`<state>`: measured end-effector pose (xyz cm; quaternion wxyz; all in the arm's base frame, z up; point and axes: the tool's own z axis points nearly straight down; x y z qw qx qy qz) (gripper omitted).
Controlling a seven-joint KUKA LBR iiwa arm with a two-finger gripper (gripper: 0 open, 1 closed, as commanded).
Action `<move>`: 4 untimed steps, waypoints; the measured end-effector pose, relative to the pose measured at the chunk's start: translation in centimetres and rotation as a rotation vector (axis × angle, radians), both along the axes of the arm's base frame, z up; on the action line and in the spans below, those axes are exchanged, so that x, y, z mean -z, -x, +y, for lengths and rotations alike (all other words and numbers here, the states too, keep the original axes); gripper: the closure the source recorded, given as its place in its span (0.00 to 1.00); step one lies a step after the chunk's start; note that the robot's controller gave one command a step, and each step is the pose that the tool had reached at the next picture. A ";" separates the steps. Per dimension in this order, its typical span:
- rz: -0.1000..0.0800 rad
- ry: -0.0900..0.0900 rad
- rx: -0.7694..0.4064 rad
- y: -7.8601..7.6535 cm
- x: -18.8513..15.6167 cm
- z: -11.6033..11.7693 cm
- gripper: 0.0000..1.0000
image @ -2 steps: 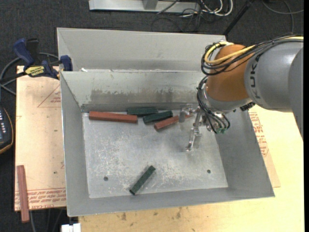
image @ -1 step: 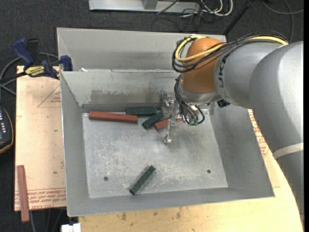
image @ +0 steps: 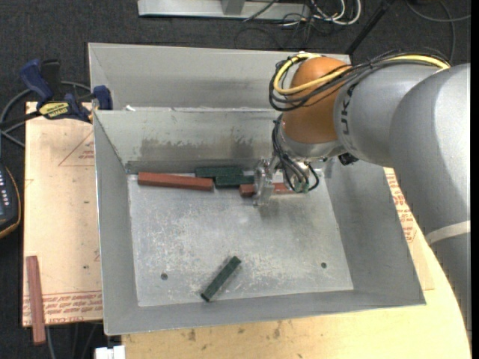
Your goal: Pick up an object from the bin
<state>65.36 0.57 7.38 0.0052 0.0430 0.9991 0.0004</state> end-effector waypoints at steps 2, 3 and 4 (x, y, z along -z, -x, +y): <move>0.009 -0.004 -0.059 3.6 -6.1 10.0 1.00; -0.001 0.002 -0.514 1.4 -19.1 12.4 1.00; 0.011 0.003 -0.848 7.4 -14.5 12.0 1.00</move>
Offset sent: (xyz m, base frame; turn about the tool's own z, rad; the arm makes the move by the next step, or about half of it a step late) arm 0.0009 0.0199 0.0450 -0.4656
